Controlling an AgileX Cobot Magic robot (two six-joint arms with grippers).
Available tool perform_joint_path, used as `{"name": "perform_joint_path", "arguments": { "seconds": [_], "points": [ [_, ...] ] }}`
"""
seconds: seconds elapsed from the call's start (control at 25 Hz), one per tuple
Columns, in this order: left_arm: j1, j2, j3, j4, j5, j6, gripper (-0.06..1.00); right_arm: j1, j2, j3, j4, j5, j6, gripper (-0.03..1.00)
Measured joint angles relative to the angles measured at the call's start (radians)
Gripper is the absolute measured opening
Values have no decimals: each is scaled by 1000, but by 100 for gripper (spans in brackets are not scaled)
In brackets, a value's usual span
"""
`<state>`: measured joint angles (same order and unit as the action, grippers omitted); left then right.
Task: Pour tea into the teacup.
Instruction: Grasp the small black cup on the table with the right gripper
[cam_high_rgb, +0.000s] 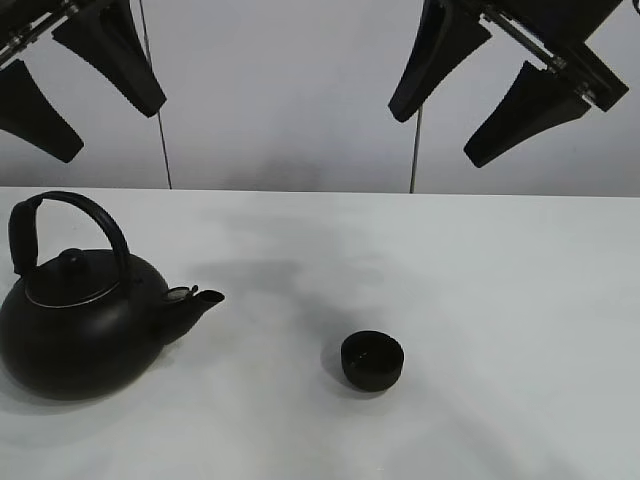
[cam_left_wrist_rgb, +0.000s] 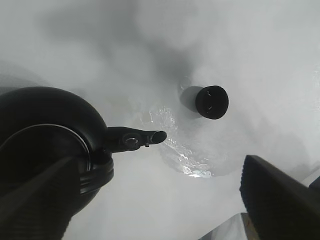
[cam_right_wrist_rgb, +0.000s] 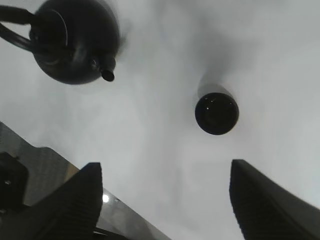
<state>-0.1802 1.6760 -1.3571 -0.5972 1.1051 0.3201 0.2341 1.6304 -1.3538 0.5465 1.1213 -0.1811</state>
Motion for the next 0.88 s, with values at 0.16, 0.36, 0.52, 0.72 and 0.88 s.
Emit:
{"name": "perform_joint_path", "arguments": {
  "seconds": [0.16, 0.36, 0.52, 0.72, 0.88],
  "points": [
    [0, 0, 0, 0, 0, 0, 63, 96, 0, -7, -147, 10, -21, 50],
    [0, 0, 0, 0, -1, 0, 63, 253, 0, -7, -400, 4, -14, 57],
    [0, 0, 0, 0, -2, 1, 63, 282, 22, -7, -459, -12, 15, 60],
    [0, 0, 0, 0, -2, 1, 63, 282, 126, -7, -460, -15, 23, 61],
    [0, 0, 0, 0, -2, 1, 63, 282, 209, -7, -457, -41, 23, 61]
  ]
}}
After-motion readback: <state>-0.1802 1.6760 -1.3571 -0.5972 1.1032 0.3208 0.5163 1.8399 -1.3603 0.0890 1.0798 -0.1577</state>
